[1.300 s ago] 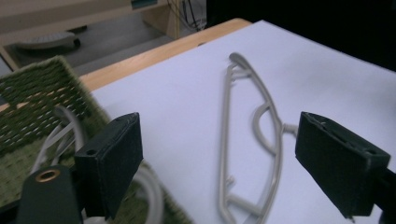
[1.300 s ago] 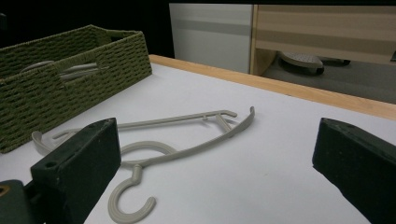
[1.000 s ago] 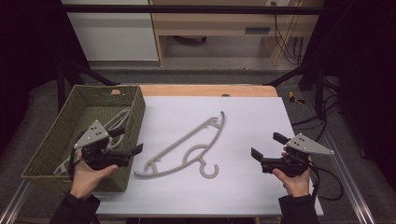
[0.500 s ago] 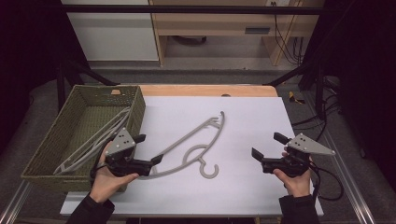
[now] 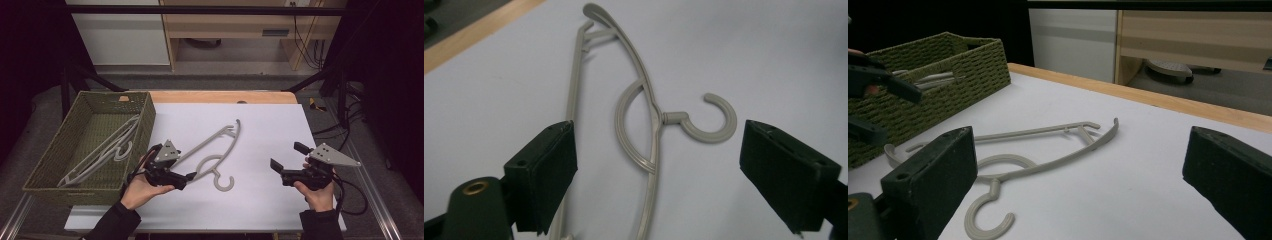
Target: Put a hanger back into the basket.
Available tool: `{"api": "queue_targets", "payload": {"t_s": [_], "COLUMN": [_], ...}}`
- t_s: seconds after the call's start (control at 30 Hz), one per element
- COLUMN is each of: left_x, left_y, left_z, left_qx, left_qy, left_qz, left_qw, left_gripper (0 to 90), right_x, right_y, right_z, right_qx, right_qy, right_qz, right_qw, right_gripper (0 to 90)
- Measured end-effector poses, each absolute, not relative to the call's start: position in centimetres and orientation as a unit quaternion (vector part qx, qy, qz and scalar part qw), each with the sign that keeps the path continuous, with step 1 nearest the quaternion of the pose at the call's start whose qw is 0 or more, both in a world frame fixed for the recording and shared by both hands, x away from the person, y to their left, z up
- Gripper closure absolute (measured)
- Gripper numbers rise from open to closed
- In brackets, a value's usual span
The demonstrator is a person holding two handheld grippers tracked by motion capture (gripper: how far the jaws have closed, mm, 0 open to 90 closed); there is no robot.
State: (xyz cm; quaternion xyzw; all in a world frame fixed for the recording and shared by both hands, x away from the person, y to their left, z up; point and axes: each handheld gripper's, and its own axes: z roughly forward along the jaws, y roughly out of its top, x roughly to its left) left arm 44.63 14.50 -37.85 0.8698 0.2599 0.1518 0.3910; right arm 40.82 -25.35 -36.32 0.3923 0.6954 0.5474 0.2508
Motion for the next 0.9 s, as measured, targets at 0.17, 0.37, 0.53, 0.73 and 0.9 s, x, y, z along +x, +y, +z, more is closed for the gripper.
{"api": "queue_targets", "payload": {"t_s": [0.17,0.37,0.53,0.73,0.9], "left_x": [45.8,46.9,47.9,48.8,49.4], "left_y": [12.7,11.0,9.8,8.8,8.2], "left_z": [-39.1,-40.5,-41.8,-43.0,-43.8], "left_qx": [0.892,0.913,0.924,0.931,0.939], "left_qy": [0.246,0.233,0.229,0.227,0.221], "left_qz": [0.141,0.124,0.113,0.109,0.103], "left_qw": [0.351,0.311,0.286,0.266,0.244], "left_gripper": [19.3,23.6,27.0,37.8,49.7], "right_x": [40.8,40.8,40.8,40.9,40.9], "right_y": [-25.5,-25.4,-25.3,-25.4,-25.3], "right_z": [-36.3,-36.3,-36.3,-36.3,-36.3], "right_qx": [0.390,0.391,0.390,0.390,0.391], "right_qy": [0.696,0.696,0.696,0.696,0.697], "right_qz": [0.547,0.548,0.548,0.549,0.547], "right_qw": [0.252,0.250,0.249,0.249,0.247], "right_gripper": [1.3,1.3,1.3,1.3,1.3]}}
